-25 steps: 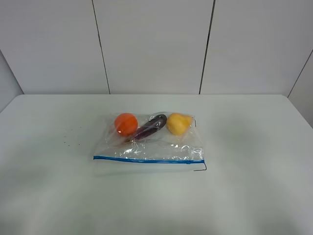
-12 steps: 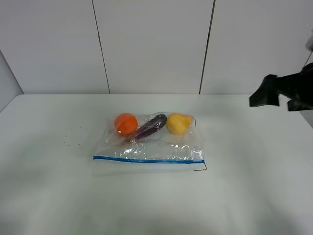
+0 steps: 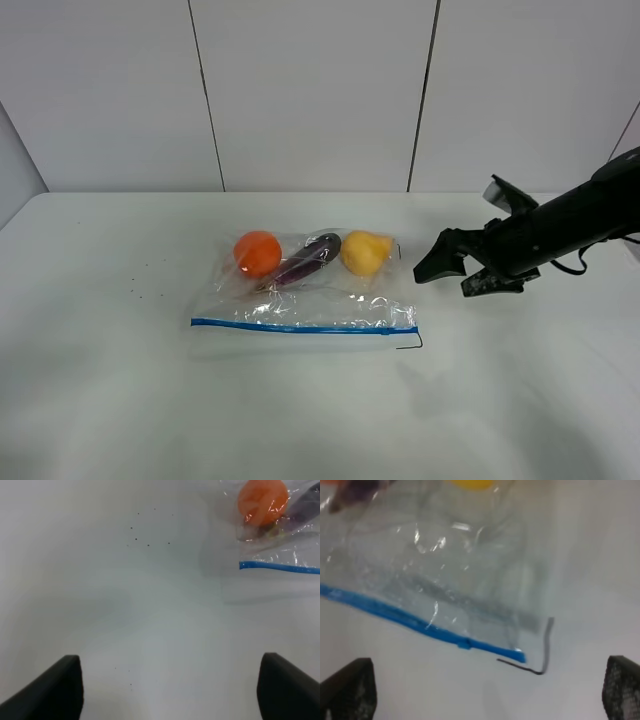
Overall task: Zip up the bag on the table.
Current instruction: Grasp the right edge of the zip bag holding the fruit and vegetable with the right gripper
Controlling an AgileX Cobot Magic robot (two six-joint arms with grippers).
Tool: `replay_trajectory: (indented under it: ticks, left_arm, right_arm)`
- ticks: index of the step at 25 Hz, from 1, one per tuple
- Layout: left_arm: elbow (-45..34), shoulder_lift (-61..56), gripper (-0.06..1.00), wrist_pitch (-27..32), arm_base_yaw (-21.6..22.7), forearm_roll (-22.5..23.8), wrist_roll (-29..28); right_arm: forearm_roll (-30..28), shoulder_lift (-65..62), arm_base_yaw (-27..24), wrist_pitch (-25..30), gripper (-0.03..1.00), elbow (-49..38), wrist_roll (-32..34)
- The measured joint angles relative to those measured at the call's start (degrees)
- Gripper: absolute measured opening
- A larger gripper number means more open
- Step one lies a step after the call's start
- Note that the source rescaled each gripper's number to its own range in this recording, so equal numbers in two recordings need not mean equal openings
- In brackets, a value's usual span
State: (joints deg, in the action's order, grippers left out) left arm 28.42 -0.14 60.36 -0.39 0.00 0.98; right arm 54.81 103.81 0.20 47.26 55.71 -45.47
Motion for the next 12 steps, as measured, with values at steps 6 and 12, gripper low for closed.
replay_trajectory:
  ticks: [6, 12]
  left_arm:
    - [0.0, 0.0, 0.96, 0.0, 0.0, 0.0, 0.0]
    - [0.0, 0.0, 0.96, 0.0, 0.0, 0.0, 0.0]
  right_arm:
    - [7.22, 8.07, 0.0, 2.21, 1.0, 0.02, -9.47]
    - [11.19, 9.51, 0.0, 3.76, 1.0, 0.02, -15.02]
